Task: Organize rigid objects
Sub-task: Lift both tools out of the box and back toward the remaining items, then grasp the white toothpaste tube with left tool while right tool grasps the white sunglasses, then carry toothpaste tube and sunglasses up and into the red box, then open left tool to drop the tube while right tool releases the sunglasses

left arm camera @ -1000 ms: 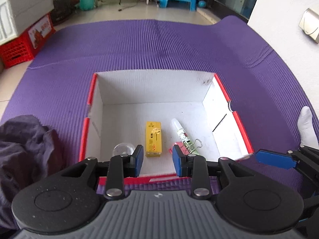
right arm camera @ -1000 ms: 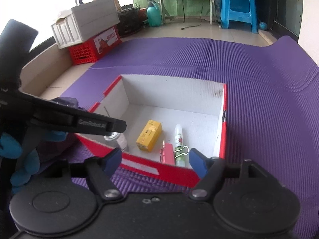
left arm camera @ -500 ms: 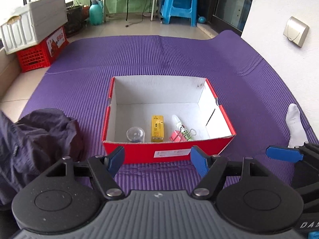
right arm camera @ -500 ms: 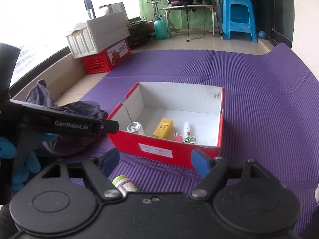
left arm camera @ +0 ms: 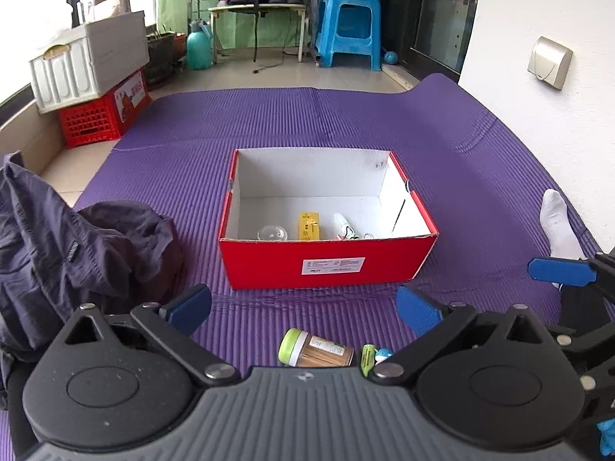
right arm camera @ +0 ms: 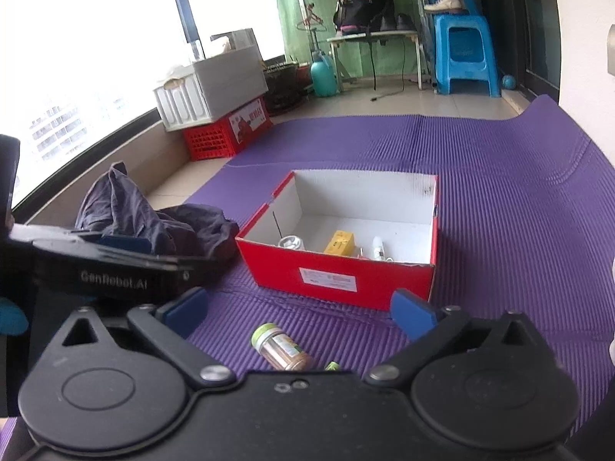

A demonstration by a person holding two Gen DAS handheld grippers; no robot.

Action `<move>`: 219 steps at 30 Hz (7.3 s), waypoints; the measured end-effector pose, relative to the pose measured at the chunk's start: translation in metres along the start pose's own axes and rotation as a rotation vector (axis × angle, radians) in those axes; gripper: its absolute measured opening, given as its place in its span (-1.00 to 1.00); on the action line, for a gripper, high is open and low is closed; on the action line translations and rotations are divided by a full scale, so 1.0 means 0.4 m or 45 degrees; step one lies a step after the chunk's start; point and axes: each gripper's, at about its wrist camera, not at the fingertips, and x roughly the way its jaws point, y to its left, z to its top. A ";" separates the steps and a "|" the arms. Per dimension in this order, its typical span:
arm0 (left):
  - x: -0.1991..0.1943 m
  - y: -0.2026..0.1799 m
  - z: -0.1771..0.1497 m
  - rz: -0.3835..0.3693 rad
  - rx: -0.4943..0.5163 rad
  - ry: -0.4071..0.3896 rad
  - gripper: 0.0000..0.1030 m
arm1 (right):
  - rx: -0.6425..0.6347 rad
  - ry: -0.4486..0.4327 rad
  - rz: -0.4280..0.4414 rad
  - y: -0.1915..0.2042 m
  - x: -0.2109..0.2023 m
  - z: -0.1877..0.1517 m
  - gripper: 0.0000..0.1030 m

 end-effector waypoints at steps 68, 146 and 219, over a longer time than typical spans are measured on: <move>0.213 0.093 -0.428 0.265 -0.209 0.421 1.00 | -0.144 0.491 -0.085 0.018 0.171 -0.414 0.11; 0.098 0.151 -0.319 0.030 -0.408 0.251 -0.52 | 0.089 0.207 0.003 -0.002 0.053 -0.297 -0.65; 0.691 0.063 0.233 0.055 -0.052 0.329 -0.52 | -0.046 0.335 -0.308 -0.192 0.627 0.111 -0.57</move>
